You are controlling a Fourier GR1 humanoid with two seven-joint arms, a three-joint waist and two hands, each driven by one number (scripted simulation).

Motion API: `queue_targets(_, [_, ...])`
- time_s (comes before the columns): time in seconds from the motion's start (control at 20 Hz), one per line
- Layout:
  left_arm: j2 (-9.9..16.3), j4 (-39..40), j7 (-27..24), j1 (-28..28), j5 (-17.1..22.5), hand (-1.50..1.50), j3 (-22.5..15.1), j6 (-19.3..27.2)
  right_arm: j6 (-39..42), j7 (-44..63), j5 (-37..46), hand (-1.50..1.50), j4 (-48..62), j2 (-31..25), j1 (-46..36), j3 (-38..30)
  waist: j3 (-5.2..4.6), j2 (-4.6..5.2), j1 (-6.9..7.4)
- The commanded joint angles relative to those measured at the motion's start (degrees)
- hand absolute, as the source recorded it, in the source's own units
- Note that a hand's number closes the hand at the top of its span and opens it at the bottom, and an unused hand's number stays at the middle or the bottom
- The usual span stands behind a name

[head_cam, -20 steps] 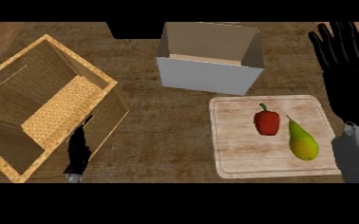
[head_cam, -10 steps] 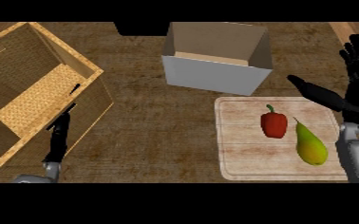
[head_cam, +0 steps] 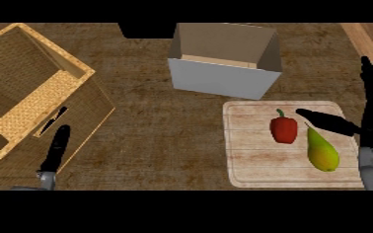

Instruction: Pick the bell pepper from the cutting board and place it in the cardboard box

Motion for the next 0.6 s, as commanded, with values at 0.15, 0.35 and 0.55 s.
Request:
queue_targets(0.15, [0.6, -2.4, 0.4, 1.0, -0.9, 0.00, 0.1, -0.1, 19.1, 18.2, 4.8, -1.50, -6.0, -13.9, 2.1, 6.8, -0.13, -0.31, 0.04])
queue_targets(0.35, [0.5, 0.1, -0.3, -0.6, -0.5, 0.00, 1.1, -1.1, 30.4, 29.7, 2.4, -1.50, -7.7, -15.8, -1.3, 11.3, -0.08, 0.11, 0.56])
queue_targets(0.55, [-1.5, 0.9, -2.6, 1.6, -1.3, 0.00, 0.2, -0.9, 39.8, 42.5, -3.0, -1.50, -13.8, -15.5, -6.0, 13.2, -0.03, 0.10, 0.78])
